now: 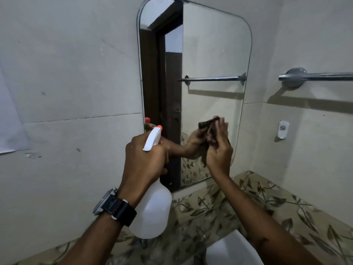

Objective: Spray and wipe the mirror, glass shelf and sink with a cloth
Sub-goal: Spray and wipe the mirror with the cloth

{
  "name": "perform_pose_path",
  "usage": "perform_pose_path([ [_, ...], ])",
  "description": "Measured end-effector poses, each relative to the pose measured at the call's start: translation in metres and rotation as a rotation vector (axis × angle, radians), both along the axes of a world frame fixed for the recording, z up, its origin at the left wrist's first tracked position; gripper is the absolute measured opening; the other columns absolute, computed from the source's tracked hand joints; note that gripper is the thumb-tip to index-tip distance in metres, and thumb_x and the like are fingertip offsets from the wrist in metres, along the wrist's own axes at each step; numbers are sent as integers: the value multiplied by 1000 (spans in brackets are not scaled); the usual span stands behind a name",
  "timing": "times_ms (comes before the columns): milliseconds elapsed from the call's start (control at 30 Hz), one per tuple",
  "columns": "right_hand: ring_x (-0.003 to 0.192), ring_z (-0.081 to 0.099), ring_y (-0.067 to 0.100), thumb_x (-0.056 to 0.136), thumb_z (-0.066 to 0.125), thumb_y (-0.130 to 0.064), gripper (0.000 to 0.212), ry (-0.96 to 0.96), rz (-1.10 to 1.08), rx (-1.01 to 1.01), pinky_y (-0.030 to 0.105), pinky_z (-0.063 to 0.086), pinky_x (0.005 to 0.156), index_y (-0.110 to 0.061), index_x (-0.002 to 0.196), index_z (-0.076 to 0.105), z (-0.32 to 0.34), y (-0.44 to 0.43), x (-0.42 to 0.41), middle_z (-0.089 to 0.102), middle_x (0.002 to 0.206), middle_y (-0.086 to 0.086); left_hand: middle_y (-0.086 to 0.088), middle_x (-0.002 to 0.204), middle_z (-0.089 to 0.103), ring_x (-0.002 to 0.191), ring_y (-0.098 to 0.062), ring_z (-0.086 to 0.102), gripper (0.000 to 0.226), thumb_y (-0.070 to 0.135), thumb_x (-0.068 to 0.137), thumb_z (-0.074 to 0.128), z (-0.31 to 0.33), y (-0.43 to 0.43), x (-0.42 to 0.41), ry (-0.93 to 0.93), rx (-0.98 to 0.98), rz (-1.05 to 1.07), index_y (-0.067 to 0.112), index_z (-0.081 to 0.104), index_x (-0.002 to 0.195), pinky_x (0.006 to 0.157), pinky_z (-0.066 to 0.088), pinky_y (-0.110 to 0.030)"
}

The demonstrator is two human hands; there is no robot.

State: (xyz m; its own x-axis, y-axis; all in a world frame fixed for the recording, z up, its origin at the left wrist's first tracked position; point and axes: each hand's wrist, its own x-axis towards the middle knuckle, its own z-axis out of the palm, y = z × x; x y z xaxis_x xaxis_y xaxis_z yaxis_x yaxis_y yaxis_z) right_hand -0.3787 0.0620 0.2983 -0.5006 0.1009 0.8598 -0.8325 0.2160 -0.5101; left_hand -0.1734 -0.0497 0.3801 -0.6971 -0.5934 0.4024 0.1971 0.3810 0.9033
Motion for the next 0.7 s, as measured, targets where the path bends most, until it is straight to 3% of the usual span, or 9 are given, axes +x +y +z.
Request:
perform_pose_path([
  [100,157,17,26,85,44,21,75,-23,-22,-98,53,17,127,-6,155,38,33,-20,12,30,166,11,-9,77,69,53,-18,62,14,6,90,62,-1,-9,8,-16,1,38,8,72,100,45,53,-27],
  [200,158,12,28,79,45,23,78,179,169,202,54,14,128,-1,153,39,41,-41,47,29,166,13,-15,77,74,50,-22,64,19,-6,81,59,0,-9,14,5,-1,75,4,74,84,46,54,-30],
  [300,157,16,33,76,46,15,76,383,224,479,53,13,128,2,151,41,7,-36,55,30,164,15,-17,74,73,48,-18,61,36,-12,73,54,3,-6,27,34,14,50,18,75,73,47,56,-34],
  [367,157,18,33,73,46,19,79,323,175,407,56,15,127,2,150,42,-7,-30,50,29,165,14,-20,72,71,45,-14,60,45,-13,79,55,6,-9,36,26,58,36,27,71,69,49,59,-38],
  [400,157,17,33,71,47,24,82,268,138,319,58,16,126,3,150,42,-6,-32,49,30,165,15,-22,73,68,45,-13,60,42,-14,85,56,7,-12,39,23,95,23,23,71,73,48,59,-35],
  [467,157,16,32,70,45,28,84,186,91,158,58,16,126,4,151,41,14,-44,54,32,164,17,-24,84,68,55,-17,63,25,-12,93,57,7,-18,41,16,110,35,7,73,95,45,56,-29],
  [533,158,14,32,72,46,25,83,180,94,128,51,10,129,3,152,39,41,-60,64,31,164,18,-22,95,73,65,-21,63,31,-8,93,58,5,-22,41,28,66,87,5,72,117,45,55,-27],
  [700,156,19,36,77,54,20,77,559,177,581,53,17,127,3,151,41,32,-63,74,33,163,19,-12,83,74,67,-23,66,41,-4,79,56,6,-22,47,58,44,89,18,75,109,50,55,-30],
])
